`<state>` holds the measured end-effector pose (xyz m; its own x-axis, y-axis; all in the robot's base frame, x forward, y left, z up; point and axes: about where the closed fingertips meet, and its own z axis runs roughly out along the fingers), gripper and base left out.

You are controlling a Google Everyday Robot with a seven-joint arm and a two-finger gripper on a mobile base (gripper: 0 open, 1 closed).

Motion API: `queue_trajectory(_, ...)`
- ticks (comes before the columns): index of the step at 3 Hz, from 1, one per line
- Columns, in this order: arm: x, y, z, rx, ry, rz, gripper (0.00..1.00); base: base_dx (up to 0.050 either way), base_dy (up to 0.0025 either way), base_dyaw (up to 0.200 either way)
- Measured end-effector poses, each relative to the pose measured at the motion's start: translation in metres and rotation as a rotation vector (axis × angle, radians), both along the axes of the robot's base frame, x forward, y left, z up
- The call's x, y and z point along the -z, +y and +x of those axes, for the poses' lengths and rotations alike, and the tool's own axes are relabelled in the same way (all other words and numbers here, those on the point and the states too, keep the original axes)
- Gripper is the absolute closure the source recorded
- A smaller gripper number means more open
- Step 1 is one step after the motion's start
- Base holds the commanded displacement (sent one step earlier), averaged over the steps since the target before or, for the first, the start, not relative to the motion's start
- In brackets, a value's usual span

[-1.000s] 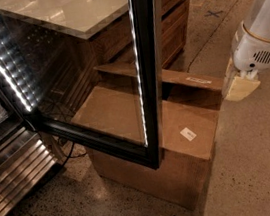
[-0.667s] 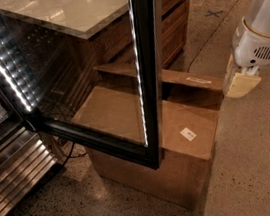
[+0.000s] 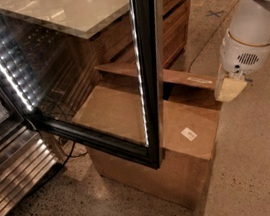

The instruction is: Close right fridge door

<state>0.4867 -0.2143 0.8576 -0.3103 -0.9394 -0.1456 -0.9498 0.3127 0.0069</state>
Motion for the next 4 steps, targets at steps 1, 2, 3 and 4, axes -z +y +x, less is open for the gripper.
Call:
queue_trajectory(1, 0.039, 0.004, 0.012, 0.004, 0.079, 0.020, 1.00, 0.000, 0.00000, 0.000)
queue_trajectory(2, 0.040, 0.006, 0.019, 0.001, 0.085, 0.017, 1.00, 0.000, 0.00000, 0.000)
queue_trajectory(3, 0.038, 0.004, 0.041, 0.000, 0.117, 0.027, 1.00, 0.000, 0.00000, 0.000)
queue_trajectory(4, 0.015, 0.000, 0.111, 0.028, 0.081, 0.046, 1.00, 0.000, 0.00000, 0.000)
